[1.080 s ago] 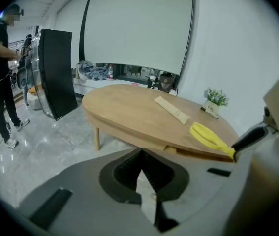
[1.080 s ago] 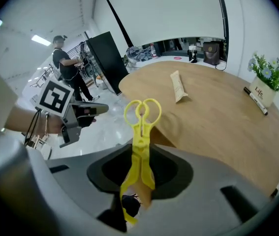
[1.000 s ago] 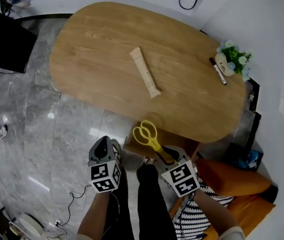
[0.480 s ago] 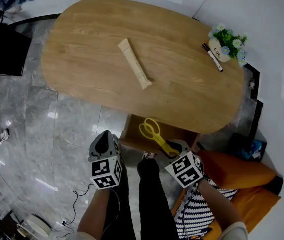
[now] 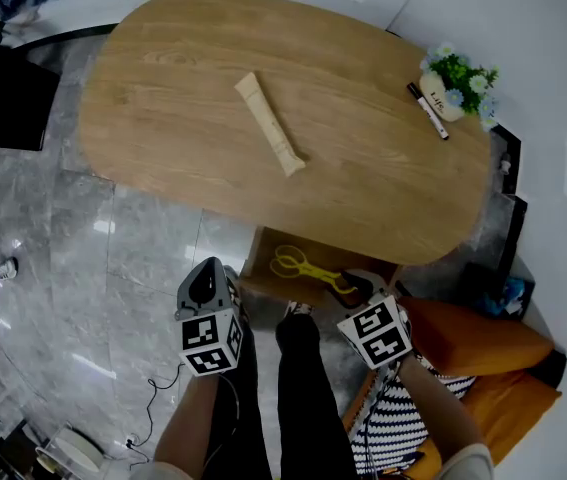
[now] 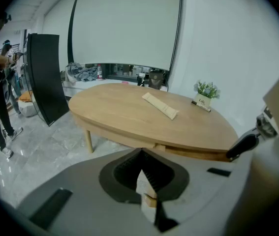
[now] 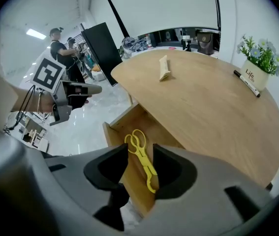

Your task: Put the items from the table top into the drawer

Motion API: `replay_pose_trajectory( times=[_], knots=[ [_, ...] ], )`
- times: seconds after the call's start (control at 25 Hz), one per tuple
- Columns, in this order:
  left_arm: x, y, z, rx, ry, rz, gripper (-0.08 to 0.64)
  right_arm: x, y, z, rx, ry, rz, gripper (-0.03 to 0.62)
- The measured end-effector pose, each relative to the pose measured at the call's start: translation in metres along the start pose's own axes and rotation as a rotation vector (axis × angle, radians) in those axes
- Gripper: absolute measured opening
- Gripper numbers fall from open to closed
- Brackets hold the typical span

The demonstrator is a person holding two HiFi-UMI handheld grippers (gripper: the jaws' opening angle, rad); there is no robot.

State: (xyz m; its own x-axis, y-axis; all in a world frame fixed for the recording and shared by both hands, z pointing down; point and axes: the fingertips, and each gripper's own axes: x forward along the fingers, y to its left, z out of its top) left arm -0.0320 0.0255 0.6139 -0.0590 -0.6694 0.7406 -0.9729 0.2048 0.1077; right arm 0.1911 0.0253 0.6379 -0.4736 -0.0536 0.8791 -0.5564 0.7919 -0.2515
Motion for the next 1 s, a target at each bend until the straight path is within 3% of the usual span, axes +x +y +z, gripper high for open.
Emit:
replay_pose_trajectory(
  times=[0.44,1.0],
  knots=[
    [0.004,0.021,0.013,-0.015,-0.007,0.004,0.0,0.006,0.004,0.046,0.035,-0.039,-0.007,0.152],
    [0.017,0.076,0.055,-0.072,-0.035,0.013,0.0,0.029,-0.022,0.188,0.024,-0.15,-0.127,0.152]
  ],
)
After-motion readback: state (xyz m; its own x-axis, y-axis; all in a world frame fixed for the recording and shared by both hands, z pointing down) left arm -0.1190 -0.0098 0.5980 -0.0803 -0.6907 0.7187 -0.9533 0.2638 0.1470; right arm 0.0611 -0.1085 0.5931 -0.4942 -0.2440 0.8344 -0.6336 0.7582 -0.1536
